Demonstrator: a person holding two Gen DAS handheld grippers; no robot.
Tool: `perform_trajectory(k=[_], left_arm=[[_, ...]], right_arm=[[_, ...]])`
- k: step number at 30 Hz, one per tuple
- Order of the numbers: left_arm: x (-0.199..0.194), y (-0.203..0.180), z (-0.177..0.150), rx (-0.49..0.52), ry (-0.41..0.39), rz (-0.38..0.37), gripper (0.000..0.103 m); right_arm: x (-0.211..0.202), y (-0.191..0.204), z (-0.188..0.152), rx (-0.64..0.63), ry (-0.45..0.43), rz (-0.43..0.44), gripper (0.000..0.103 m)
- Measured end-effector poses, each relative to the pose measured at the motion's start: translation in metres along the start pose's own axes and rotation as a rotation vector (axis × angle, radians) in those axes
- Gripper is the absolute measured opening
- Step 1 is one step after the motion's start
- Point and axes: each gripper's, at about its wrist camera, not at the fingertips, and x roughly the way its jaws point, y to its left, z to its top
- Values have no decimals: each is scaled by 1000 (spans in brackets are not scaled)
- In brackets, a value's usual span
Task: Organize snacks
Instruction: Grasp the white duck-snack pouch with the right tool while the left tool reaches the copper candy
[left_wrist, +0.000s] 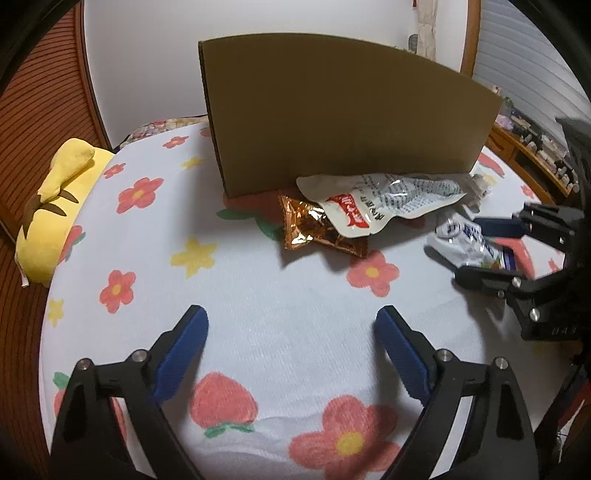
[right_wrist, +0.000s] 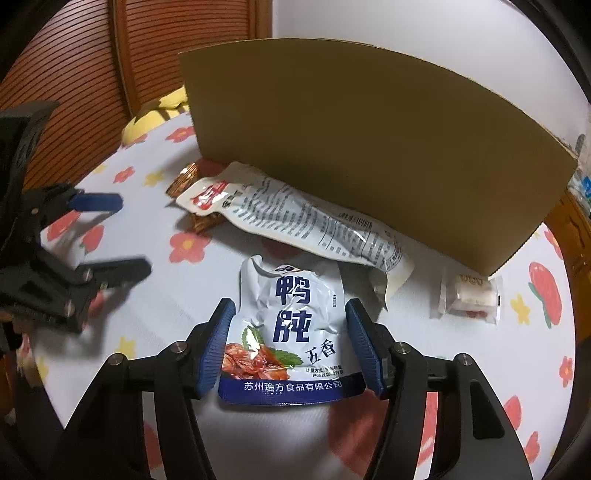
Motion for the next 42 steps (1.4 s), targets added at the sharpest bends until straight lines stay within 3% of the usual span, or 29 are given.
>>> perform_trajectory(k=[7, 13, 16, 24, 30, 35, 42], left_arm=[[-5, -9, 18, 47, -47, -15, 90], [10, -21, 36, 117, -26, 30, 89], [18, -21, 41, 117, -10, 41, 83], [30, -23, 49, 112, -4, 30, 83], [35, -24, 49, 117, -2, 6, 70], [29, -24, 43, 124, -10, -20, 46], [13, -25, 28, 145, -9, -33, 37]], right_arm=[[-14, 3, -21, 2, -11, 2, 62], [-23, 3, -34, 12, -28, -18, 63], [-25, 1, -36, 22, -34, -17, 63], [-23, 2, -35, 26, -44, -16, 63], [-23, 2, -37, 23, -47, -20, 63], [-23, 3, -36, 24, -47, -18, 63], [-23, 2, -36, 26, -47, -17, 63]])
